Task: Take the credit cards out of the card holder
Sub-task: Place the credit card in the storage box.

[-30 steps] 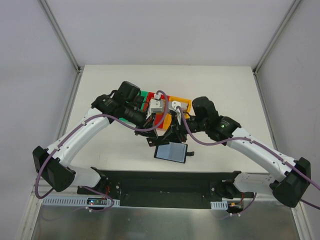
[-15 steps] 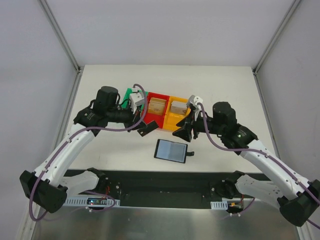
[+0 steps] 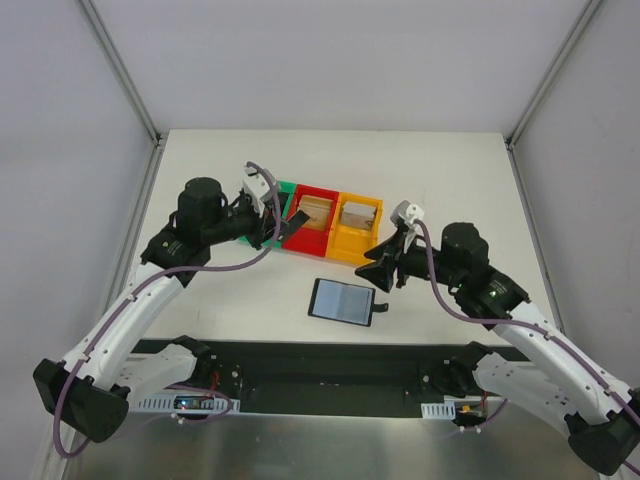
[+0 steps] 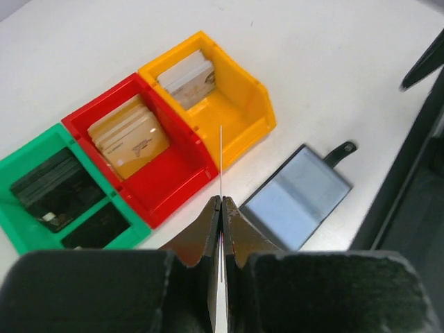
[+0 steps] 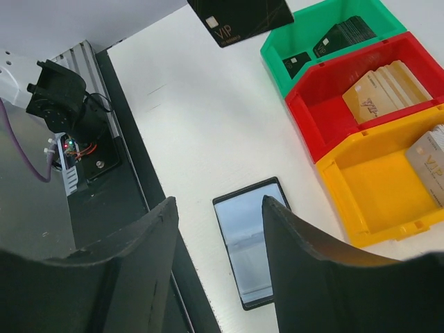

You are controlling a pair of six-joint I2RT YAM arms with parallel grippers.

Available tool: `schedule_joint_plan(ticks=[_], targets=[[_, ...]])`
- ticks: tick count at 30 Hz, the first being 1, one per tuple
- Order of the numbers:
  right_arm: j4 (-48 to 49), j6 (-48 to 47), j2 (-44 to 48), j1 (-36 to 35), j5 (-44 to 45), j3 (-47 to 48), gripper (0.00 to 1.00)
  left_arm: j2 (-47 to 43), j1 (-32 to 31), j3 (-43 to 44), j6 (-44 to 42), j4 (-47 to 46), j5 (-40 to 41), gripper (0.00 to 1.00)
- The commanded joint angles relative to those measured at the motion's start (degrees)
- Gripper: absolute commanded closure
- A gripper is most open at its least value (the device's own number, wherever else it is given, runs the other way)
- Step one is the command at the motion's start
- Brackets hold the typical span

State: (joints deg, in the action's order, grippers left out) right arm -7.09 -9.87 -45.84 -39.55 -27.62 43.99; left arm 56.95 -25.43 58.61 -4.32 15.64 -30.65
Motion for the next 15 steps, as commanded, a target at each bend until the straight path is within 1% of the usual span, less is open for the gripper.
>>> schedule_joint_plan(ticks=[1, 3, 4, 5, 7, 8, 15], targets=[[1.91, 1.08, 1.90, 0.09, 0.46, -1.01, 0.46, -3.06, 0.21, -6.30, -21.98, -3.60, -0.27, 1.00], [2.26, 1.52, 2.25, 0.17, 0.37, -1.53, 0.46, -4.65, 0.55, -9.73, -34.56, -3.68, -2.21, 1.00], [2.52, 1.78, 2.25, 0.09, -0.06, -1.97, 0.47, -4.74, 1.34, -10.35, -38.10, -3.86, -3.09, 1.00], [2.87, 1.96, 2.43, 0.09, -0.33, -2.32, 0.46, -3.78, 3.18, -10.01, -39.44, -3.77, -4.84, 1.00], [3.40, 2.48, 2.51, 0.09, -0.95, -2.94, 0.47, -0.98, 7.39, -8.08, -44.87, -0.63, -13.25, 1.00], [3.75, 3.01, 2.60, 0.09, -1.47, -3.29, 0.47, 0.34, 8.72, -7.64, -47.43, -0.17, -15.64, 1.00], [5.86, 7.49, 4.09, -0.09, -4.46, -7.15, 0.50, 10.97, 12.42, -1.49, -55.61, 3.60, -17.95, 1.00]])
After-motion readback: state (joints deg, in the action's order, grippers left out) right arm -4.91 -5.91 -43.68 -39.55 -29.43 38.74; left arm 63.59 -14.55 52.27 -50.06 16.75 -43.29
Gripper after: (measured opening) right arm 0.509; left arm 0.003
